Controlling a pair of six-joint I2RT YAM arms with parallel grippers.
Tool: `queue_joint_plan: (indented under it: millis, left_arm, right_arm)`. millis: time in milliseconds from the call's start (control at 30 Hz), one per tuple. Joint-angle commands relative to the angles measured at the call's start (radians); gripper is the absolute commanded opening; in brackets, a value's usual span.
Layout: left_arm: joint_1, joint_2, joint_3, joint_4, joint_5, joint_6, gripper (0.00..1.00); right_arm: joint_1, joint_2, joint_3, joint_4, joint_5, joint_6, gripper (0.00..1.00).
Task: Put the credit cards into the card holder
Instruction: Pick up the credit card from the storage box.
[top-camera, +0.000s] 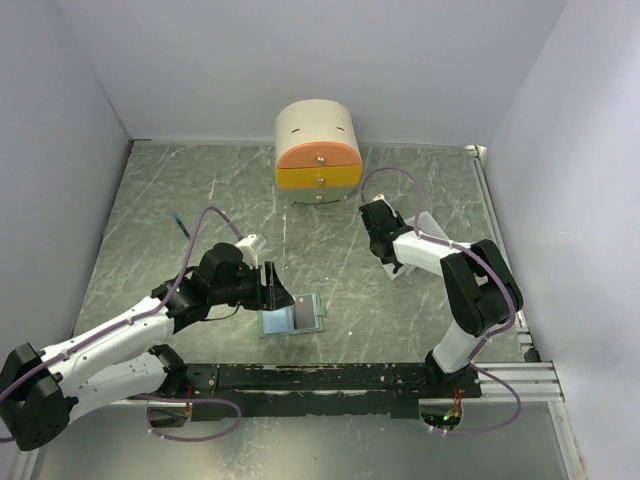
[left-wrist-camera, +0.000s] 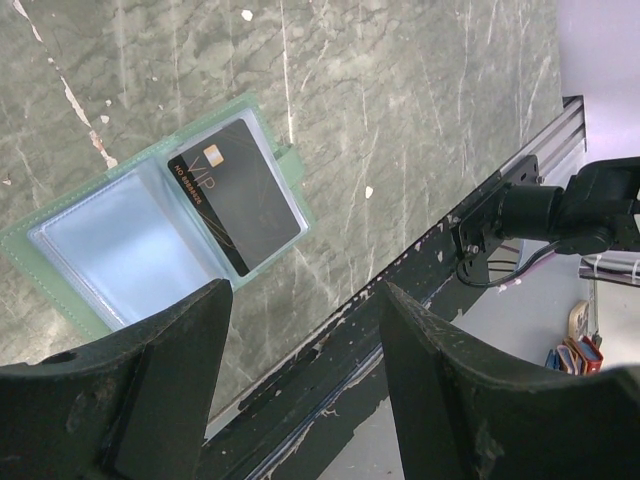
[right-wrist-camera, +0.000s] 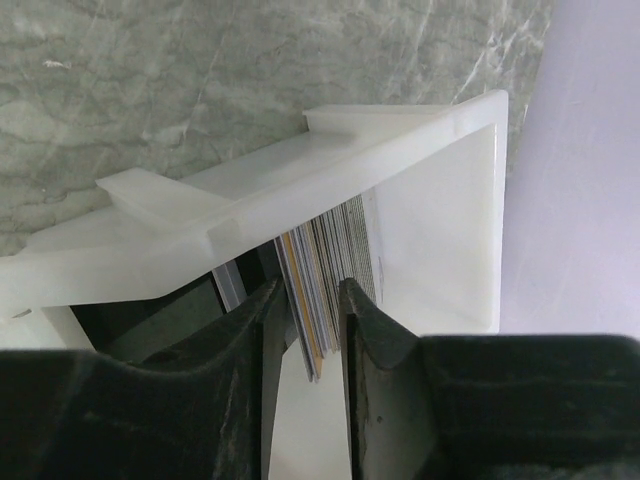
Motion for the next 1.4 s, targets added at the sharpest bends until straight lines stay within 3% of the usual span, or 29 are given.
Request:
queue_joint_plan:
  millis: [0,633,967,1367]
  left_arm:
    - [-0.005,-0.025,-0.009,0.001,-0.005,-0.008,0.71]
    - [-0.004,-0.027,-0.009,0.001,-0.005,-0.019,0.71]
    - [-0.005,-0.020,-0.010,0.003,-0.006,-0.020,0.71]
    - [-0.005,-0.006,-0.012,0.018,0.001,-0.022,0.71]
  right_arm:
    - [-0.008,-0.004,0.013,0.052,0.023,-0.010,0.26]
    - [-0.048,0.035,0.028,0.079,-0.048,0.000,0.26]
    - [-0.050,0.028,0.064,0.063,0.053,-0.014,0.26]
    - [-0.062,0.021,0.066,0.049,0.015,-0.023,0.25]
